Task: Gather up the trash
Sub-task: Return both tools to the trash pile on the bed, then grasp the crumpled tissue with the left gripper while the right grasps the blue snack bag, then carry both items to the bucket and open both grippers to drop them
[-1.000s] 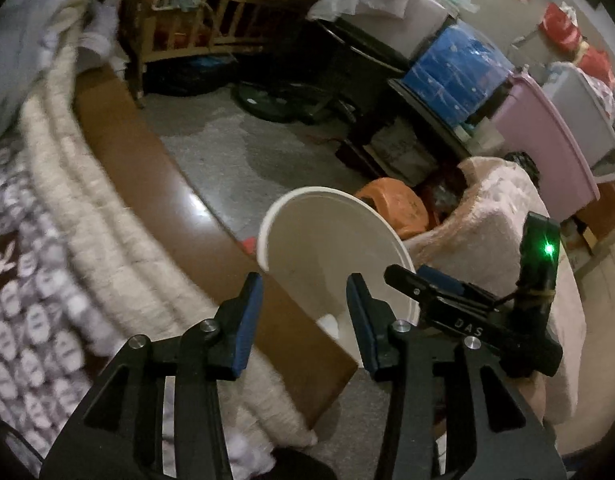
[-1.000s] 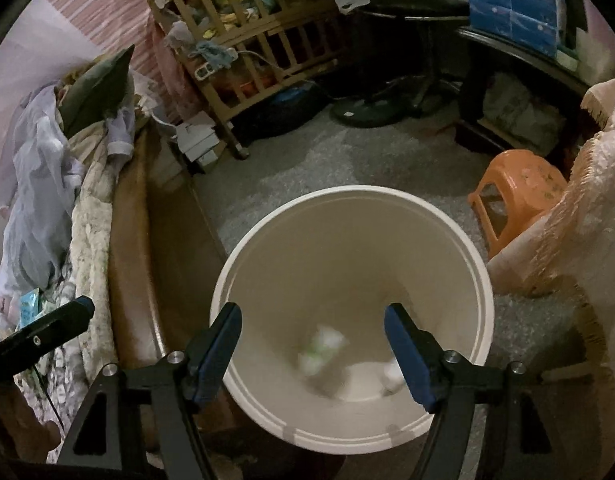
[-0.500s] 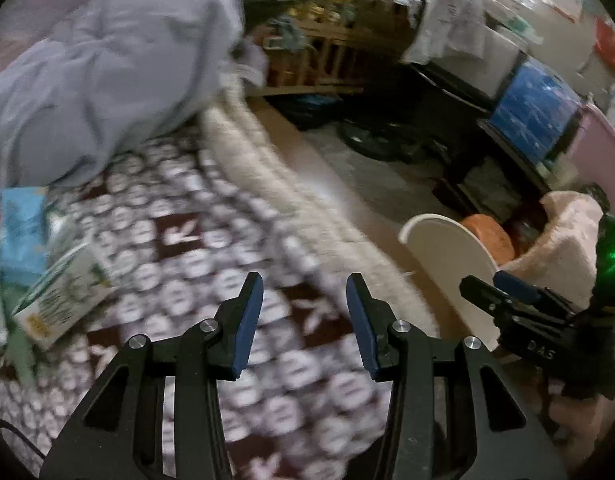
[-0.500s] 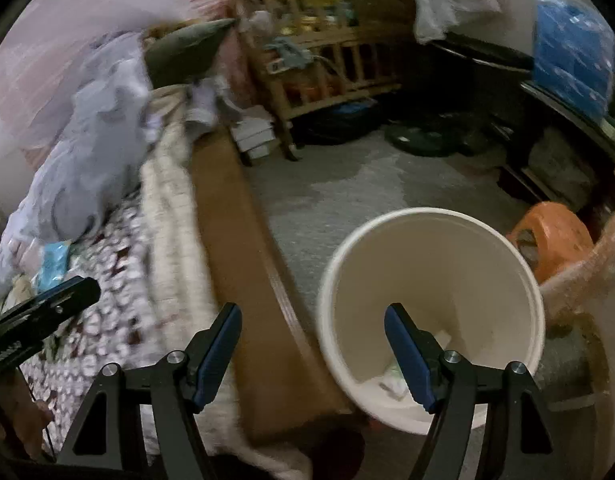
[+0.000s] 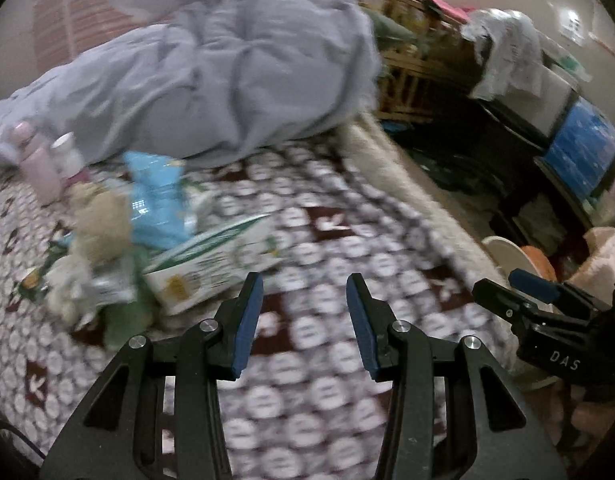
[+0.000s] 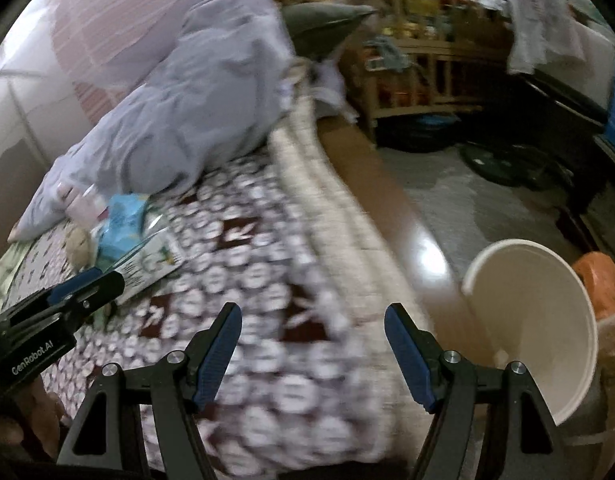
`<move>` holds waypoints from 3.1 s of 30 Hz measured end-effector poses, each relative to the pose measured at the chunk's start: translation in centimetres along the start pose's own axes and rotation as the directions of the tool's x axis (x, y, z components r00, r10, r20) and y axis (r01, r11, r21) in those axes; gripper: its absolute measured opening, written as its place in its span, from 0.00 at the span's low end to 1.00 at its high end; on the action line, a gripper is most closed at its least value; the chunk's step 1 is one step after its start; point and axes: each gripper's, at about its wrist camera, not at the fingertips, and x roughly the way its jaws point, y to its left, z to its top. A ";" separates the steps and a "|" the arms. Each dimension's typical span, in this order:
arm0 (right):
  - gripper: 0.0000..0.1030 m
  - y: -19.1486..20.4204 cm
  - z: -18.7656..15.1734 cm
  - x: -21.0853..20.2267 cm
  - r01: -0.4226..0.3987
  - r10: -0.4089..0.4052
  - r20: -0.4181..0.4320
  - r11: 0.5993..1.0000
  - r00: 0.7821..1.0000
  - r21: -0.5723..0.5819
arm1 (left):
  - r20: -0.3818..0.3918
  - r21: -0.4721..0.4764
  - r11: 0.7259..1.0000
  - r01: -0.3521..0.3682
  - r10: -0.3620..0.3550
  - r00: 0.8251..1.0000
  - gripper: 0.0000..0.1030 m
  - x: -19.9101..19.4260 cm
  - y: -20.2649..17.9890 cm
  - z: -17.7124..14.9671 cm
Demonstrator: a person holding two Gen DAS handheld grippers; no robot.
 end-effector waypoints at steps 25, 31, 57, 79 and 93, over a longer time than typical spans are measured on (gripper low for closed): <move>0.70 13.2 2.8 8.1 -0.148 0.130 -0.118 0.976 0.984 -0.162 | 0.008 -0.183 0.978 -0.098 0.101 0.995 0.52 0.4 14.1 2.2; 0.70 13.3 3.6 8.7 -0.162 0.143 -0.124 0.974 0.982 -0.157 | 0.011 -0.153 0.981 -0.118 0.121 0.993 0.50 2.8 14.0 3.6; 0.61 24.0 9.2 20.3 -0.380 0.347 -0.276 0.922 0.896 -0.075 | 0.040 -0.260 0.966 -0.001 0.012 0.999 0.19 -1.2 20.8 3.0; 0.47 17.2 7.8 7.9 -0.342 0.337 -0.058 0.925 0.940 -0.165 | 0.054 -0.171 0.985 0.038 -0.029 0.998 0.19 -2.0 13.2 3.0; 0.47 8.8 4.9 1.2 -0.204 0.212 0.043 0.968 0.976 -0.146 | 0.061 -0.029 0.995 0.096 -0.094 0.994 0.19 -1.6 3.3 3.2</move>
